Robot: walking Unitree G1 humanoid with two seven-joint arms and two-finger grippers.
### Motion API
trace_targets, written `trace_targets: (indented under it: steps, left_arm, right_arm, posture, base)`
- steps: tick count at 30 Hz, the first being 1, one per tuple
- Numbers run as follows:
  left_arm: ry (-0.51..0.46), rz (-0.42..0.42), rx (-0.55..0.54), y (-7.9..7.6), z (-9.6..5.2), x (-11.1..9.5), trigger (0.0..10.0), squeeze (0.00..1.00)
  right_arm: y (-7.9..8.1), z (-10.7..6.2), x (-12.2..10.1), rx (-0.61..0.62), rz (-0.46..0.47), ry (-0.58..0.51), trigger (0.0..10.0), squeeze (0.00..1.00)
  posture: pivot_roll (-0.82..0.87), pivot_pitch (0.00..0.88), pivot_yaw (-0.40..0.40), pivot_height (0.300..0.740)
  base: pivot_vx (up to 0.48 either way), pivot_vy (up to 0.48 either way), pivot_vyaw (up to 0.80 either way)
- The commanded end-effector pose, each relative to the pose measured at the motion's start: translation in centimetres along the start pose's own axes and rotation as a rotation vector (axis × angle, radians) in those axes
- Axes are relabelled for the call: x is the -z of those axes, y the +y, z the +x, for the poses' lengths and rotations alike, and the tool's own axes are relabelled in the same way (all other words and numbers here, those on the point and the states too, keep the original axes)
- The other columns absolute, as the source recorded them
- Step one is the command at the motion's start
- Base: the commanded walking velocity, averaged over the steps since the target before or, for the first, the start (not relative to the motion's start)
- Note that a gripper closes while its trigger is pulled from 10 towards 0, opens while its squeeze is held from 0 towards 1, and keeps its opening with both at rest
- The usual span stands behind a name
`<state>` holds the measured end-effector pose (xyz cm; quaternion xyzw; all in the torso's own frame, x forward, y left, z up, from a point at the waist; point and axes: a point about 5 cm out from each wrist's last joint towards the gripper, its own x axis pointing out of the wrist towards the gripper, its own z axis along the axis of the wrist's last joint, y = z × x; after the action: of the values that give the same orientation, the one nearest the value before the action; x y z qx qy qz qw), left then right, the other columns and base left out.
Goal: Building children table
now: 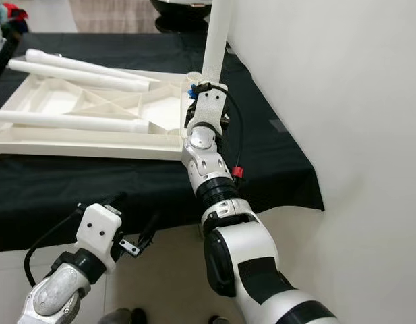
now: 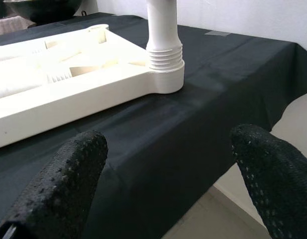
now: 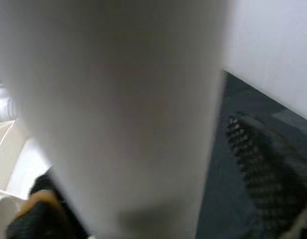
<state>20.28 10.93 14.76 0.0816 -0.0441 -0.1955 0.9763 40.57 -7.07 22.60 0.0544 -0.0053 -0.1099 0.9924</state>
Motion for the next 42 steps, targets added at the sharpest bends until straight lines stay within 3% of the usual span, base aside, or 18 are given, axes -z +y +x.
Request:
trace_targets:
  steps: [1,2,3,7,10,15,17,20,22,31,35,42]
  left_arm:
    - [0.006,-0.003,0.004,-0.3,-0.1,0.0,10.0,0.0]
    - [0.008,-0.006,0.006,-0.3,-0.1,0.0,10.0,0.0]
    - [0.01,-0.008,0.011,-0.4,-0.2,0.0,10.0,0.0]
    - [0.011,-0.01,0.014,-0.5,-0.2,0.1,10.0,0.0]
    - [0.009,-0.014,0.012,-0.5,0.0,0.0,10.0,0.0]
    - [0.009,-0.01,0.007,-0.4,0.0,0.1,10.0,0.0]
    - [0.01,-0.008,0.005,-0.3,0.0,0.1,10.0,0.0]
    - [0.01,-0.009,0.006,-0.4,0.0,0.1,10.0,0.0]
    - [0.008,-0.01,0.007,-0.5,0.0,0.1,10.0,0.0]
    - [0.003,-0.008,0.009,-0.5,0.1,0.0,10.0,0.0]
    - [0.002,-0.007,0.011,-0.4,0.1,0.0,10.0,0.0]
    - [-0.003,-0.008,0.01,-0.4,0.3,-0.1,10.0,0.0]
  right_arm:
    - [-0.5,0.2,0.0,0.017,0.015,-0.004,10.0,1.0]
    - [-0.6,0.2,-0.2,0.008,0.023,-0.02,10.0,0.94]
    - [-0.6,0.3,-0.4,-0.024,0.037,-0.037,10.0,0.0]
    - [-0.5,0.3,-1.0,-0.094,0.066,-0.083,10.0,0.0]
    - [0.1,0.1,-1.5,-0.241,0.14,-0.103,10.0,0.0]
    - [-0.2,-0.3,-1.7,-0.442,0.103,-0.167,10.0,0.0]
    - [-0.4,-0.3,-1.7,-0.467,0.089,-0.184,10.0,0.0]
    - [-0.6,-0.3,-1.6,-0.51,0.086,-0.179,10.0,0.0]
    - [-1.7,0.2,-1.3,-0.616,0.074,-0.151,10.0,0.0]
    - [-3.3,1.1,-2.2,-0.775,0.087,-0.1,10.0,0.0]
    - [-2.6,0.8,-2.7,-0.919,0.122,-0.079,10.0,0.0]
    - [-1.2,0.2,-3.3,-1.062,0.135,-0.065,10.0,0.0]
  posture:
    - [0.11,0.151,-0.088,0.74]
    - [0.1,0.151,-0.084,0.74]
    - [0.1,0.151,-0.084,0.74]
    - [0.1,0.154,-0.085,0.74]
    - [0.1,0.156,-0.086,0.74]
    - [0.1,0.15,-0.084,0.74]
    - [0.1,0.15,-0.084,0.74]
    - [0.1,0.147,-0.084,0.74]
    - [0.1,0.139,-0.083,0.74]
    - [0.11,0.136,-0.084,0.74]
    - [0.11,0.136,-0.082,0.74]
    - [0.11,0.139,-0.081,0.74]
  base:
    - [0.0,0.0,0.0]
    - [0.0,0.0,0.0]
    - [0.0,0.0,0.0]
    - [0.0,0.0,0.0]
    - [0.0,0.0,0.0]
    - [0.0,0.0,0.0]
    - [0.0,0.0,0.0]
    - [0.0,0.0,0.0]
    - [0.0,0.0,0.0]
    - [0.0,0.0,0.0]
    - [0.0,0.0,0.0]
    - [0.0,0.0,0.0]
